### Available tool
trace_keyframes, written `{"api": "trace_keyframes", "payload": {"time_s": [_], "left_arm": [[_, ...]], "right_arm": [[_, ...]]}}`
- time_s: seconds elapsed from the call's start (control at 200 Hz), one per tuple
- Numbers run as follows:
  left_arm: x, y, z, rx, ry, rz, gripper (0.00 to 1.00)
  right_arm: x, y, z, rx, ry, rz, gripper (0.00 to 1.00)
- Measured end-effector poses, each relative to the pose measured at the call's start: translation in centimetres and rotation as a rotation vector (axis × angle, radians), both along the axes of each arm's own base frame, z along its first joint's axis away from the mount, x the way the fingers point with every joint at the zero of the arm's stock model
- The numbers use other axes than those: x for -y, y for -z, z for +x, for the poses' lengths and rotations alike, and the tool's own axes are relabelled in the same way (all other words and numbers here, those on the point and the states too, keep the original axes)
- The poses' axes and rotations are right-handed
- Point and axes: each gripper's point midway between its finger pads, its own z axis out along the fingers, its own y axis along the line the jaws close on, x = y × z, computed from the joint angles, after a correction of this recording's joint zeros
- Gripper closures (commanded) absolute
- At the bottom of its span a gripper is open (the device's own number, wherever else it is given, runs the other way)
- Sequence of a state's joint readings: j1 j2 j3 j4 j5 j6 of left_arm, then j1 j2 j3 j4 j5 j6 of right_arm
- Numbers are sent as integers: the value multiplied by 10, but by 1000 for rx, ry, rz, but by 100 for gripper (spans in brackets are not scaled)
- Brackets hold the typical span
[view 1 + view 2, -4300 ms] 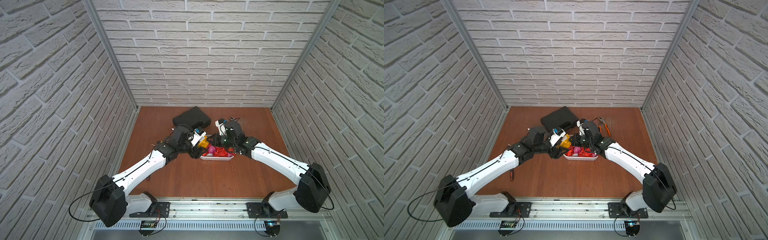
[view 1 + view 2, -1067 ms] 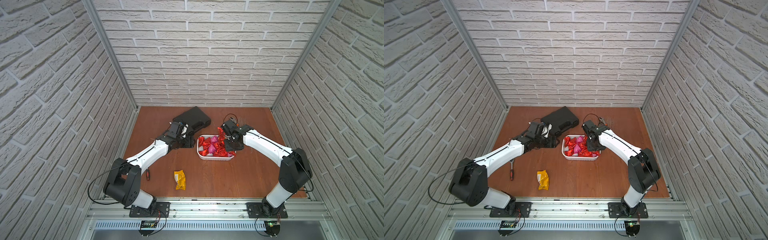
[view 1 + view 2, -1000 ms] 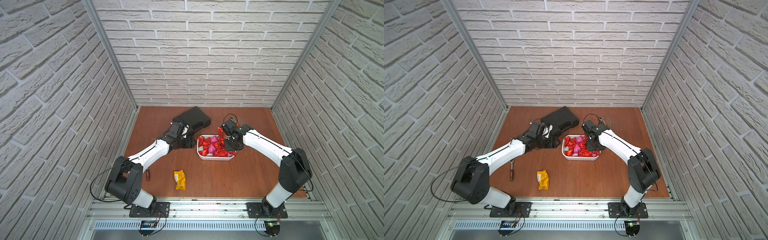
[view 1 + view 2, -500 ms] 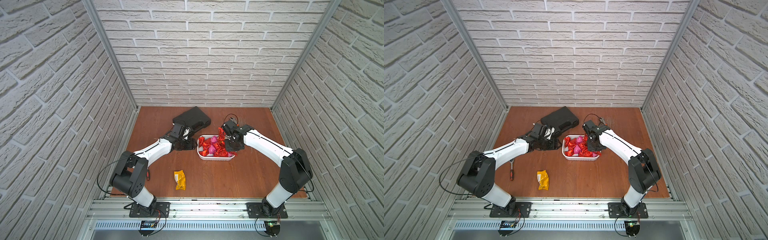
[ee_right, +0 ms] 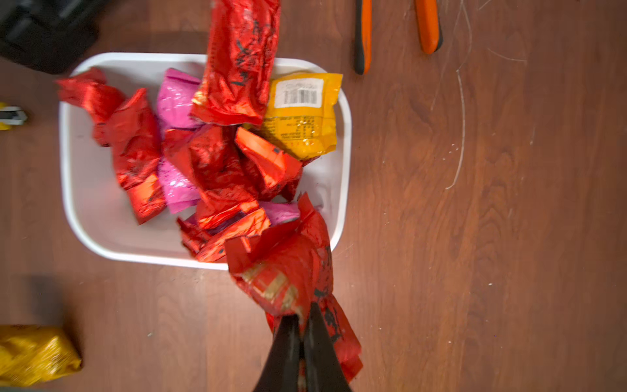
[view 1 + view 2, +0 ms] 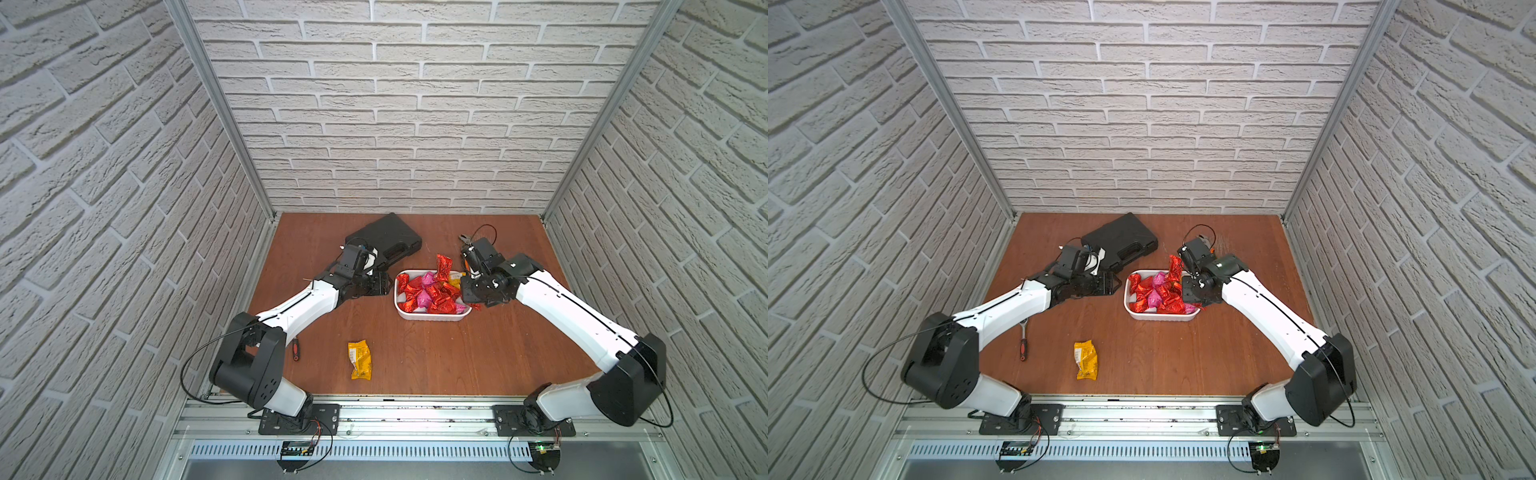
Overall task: Take the tea bags out of the storage box
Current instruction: Pick up the tea bag from the storage box, then place the tea bag at the center of the board.
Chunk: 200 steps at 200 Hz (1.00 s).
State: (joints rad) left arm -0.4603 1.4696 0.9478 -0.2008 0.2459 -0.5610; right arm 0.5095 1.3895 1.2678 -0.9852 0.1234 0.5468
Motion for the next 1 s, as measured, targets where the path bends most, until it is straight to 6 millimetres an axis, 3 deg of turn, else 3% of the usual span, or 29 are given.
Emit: {"api": "trace_keyframes", "payload": {"time_s": [0.14,0.275,0.415,0.53,0.73,1.0], "left_arm": [[-15,-23,0,105,-55,-2,27],[-44,-34,-1,169,-160,10,25],[-76,-38,-1,197,-275,24,25],[-95,-38,-1,199,-350,26,25],[-111,-37,-3,195,-405,27,24],[-119,-36,-6,192,-429,25,26]], "right_arm": [[-45,-13,-26,46,-152,134,96],[-97,-11,-53,60,-307,211,96],[-146,4,-74,45,-426,233,96],[-179,35,-85,-7,-474,201,96],[-208,82,-84,-74,-480,78,93],[-224,109,-81,-125,-500,27,75]]}}
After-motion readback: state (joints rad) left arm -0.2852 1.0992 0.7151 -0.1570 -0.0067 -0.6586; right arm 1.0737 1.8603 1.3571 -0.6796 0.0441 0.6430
